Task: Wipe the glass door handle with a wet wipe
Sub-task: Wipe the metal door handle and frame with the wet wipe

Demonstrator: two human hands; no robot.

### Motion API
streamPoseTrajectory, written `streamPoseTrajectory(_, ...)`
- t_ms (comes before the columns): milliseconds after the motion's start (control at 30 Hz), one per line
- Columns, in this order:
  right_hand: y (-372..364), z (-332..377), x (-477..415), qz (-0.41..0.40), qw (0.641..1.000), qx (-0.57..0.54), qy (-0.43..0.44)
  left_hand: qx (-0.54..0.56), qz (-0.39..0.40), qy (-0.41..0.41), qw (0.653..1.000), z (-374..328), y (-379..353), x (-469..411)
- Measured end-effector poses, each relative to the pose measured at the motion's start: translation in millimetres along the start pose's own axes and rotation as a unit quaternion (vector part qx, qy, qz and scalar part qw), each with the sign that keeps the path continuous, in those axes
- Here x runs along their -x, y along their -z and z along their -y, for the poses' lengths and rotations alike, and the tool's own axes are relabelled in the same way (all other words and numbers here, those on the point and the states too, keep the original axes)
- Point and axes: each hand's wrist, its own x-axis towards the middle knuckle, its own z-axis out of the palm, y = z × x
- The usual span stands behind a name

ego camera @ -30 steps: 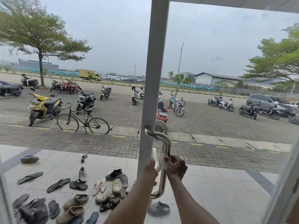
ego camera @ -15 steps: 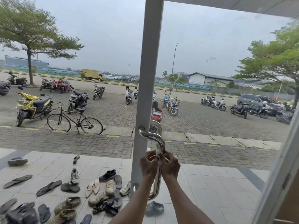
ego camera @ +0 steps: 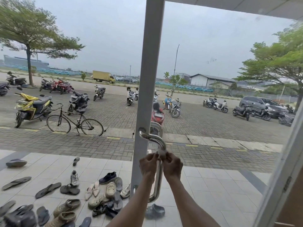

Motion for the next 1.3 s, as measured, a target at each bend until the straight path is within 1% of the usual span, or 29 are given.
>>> streamPoseTrajectory(67,0,-5,4,-0.023,1.000,0.007,0.012,0.016,0.002,0.025,1.000,4,7,-1)
streamPoseTrajectory(133,-1,7,1,-0.057,0.997,0.002,0.043,0.029,-0.011,0.041,0.999,8,16,-4)
streamPoseTrajectory(200,-4,23,-5,-0.092,0.990,0.027,0.106,0.035,-0.054,0.049,0.997,10,29,-9)
streamPoseTrajectory(267,-7,35,-11,-0.111,0.977,0.068,0.171,0.023,-0.095,0.056,0.994,12,41,-16)
streamPoseTrajectory(333,-8,39,-14,-0.095,0.967,0.118,0.203,0.007,-0.111,0.062,0.992,14,51,-21)
streamPoseTrajectory(467,-12,42,-19,-0.063,0.953,0.188,0.230,0.000,-0.125,0.076,0.989,18,63,-28)
streamPoseTrajectory(567,-15,51,-24,-0.045,0.925,0.254,0.279,-0.004,-0.129,0.083,0.988,18,64,-29)
streamPoseTrajectory(700,-19,65,-34,0.010,0.884,0.331,0.329,-0.004,-0.121,0.095,0.988,21,65,-30)
streamPoseTrajectory(833,-28,87,-36,0.048,0.859,0.381,0.339,-0.008,-0.120,0.109,0.987,26,65,-34)
streamPoseTrajectory(867,-33,95,-36,0.062,0.856,0.393,0.329,-0.011,-0.119,0.110,0.987,26,65,-34)
streamPoseTrajectory(933,-42,112,-32,0.085,0.835,0.446,0.309,-0.014,-0.116,0.111,0.987,27,67,-33)
streamPoseTrajectory(1000,-53,128,-28,0.078,0.818,0.487,0.297,-0.020,-0.109,0.114,0.987,26,73,-31)
streamPoseTrajectory(1033,-60,134,-26,0.068,0.814,0.494,0.297,-0.024,-0.105,0.117,0.987,25,79,-32)
streamPoseTrajectory(1133,-80,135,-28,0.104,0.798,0.517,0.293,-0.030,-0.103,0.122,0.987,26,98,-38)
streamPoseTrajectory(1167,-87,135,-29,0.114,0.799,0.513,0.293,-0.026,-0.110,0.124,0.986,24,106,-40)
streamPoseTrajectory(1300,-104,140,-31,0.106,0.790,0.546,0.259,-0.032,-0.126,0.119,0.984,18,135,-48)
